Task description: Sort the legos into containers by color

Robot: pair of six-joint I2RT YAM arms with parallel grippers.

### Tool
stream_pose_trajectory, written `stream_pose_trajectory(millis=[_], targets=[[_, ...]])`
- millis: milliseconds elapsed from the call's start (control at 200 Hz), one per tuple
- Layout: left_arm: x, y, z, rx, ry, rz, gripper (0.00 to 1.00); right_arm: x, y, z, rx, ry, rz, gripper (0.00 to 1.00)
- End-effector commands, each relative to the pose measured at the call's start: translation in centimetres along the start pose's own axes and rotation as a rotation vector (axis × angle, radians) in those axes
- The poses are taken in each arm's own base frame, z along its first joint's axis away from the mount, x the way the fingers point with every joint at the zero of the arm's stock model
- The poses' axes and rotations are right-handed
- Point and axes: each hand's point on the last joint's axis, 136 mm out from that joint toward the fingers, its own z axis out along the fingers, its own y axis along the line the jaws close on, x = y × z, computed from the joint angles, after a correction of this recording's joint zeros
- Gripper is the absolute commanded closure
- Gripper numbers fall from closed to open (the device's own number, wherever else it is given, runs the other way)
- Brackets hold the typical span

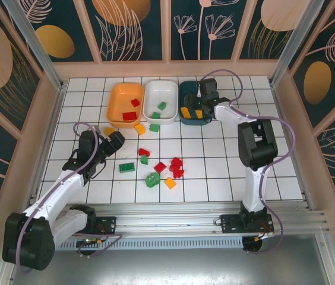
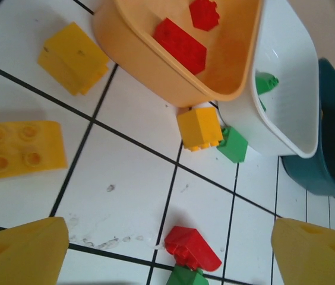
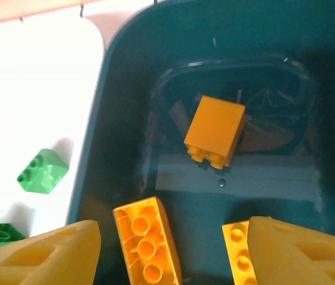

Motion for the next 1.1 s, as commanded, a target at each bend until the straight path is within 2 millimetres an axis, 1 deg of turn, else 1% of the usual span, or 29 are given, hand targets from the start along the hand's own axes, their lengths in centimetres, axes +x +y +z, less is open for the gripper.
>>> stream_pose_trajectory(millis=[0,65,160,190,200,265,360,405,505,581,631,651,721,881,1021,1096], targets=[[-0.1,-1.9,-0.1,0.097,0.008,0.013,0.15,-2.3,3.4,-5.0,-0.037,-0.116,-0.028,0.33],[0.6,-1.6,0.1,0.088,0.031,0.016,0.17,-0.7,5.0,-6.0,-0.064,-0.1,-0.052,0.34],[2.2,-1.6,0.3,0.062,0.09,0.036,0.2,2.5,7.7,-7.3,-0.118,-0.061,-0.091,0.37],[2.8,-1.5,0.4,0.047,0.106,0.052,0.21,3.2,7.9,-7.5,-0.125,-0.05,-0.086,0.39],[3.0,-1.5,0.4,0.041,0.111,0.061,0.21,3.7,8.6,-7.7,-0.138,-0.043,-0.095,0.4],[3.8,-1.0,0.4,-0.009,0.124,0.112,0.21,6.1,10.8,-8.3,-0.177,-0.008,-0.108,0.44],[4.1,0.7,0.4,-0.071,0.11,0.124,0.2,9.6,14.3,-9.1,-0.22,0.043,-0.125,0.46],[4.2,0.9,0.4,-0.07,0.102,0.119,0.19,11.4,16.1,-9.4,-0.246,0.07,-0.14,0.45],[4.4,1.4,0.6,-0.065,0.085,0.091,0.16,14.6,19.0,-9.2,-0.275,0.119,-0.198,0.44],[4.1,2.4,0.4,-0.103,0.057,0.065,0.13,16.6,20.4,-8.5,-0.28,0.159,-0.267,0.4],[4.0,2.9,0.3,-0.12,0.037,0.052,0.11,17.9,21.7,-8.0,-0.308,0.201,-0.314,0.37],[4.0,3.0,0.2,-0.122,0.029,0.046,0.1,18.5,21.9,-7.7,-0.305,0.215,-0.331,0.37],[3.9,3.2,-0.1,-0.122,0.014,0.037,0.09,19.3,22.7,-6.6,-0.275,0.217,-0.382,0.36],[3.7,3.1,-0.9,-0.105,-0.003,0.027,0.08,20.3,22.7,-3.8,-0.228,0.227,-0.418,0.36],[3.5,3.1,-1.5,-0.099,-0.019,0.028,0.07,21.1,22.8,-2.0,-0.207,0.25,-0.458,0.41],[3.4,3.2,-1.7,-0.102,-0.025,0.033,0.07,21.3,22.9,-1.5,-0.205,0.255,-0.467,0.47]])
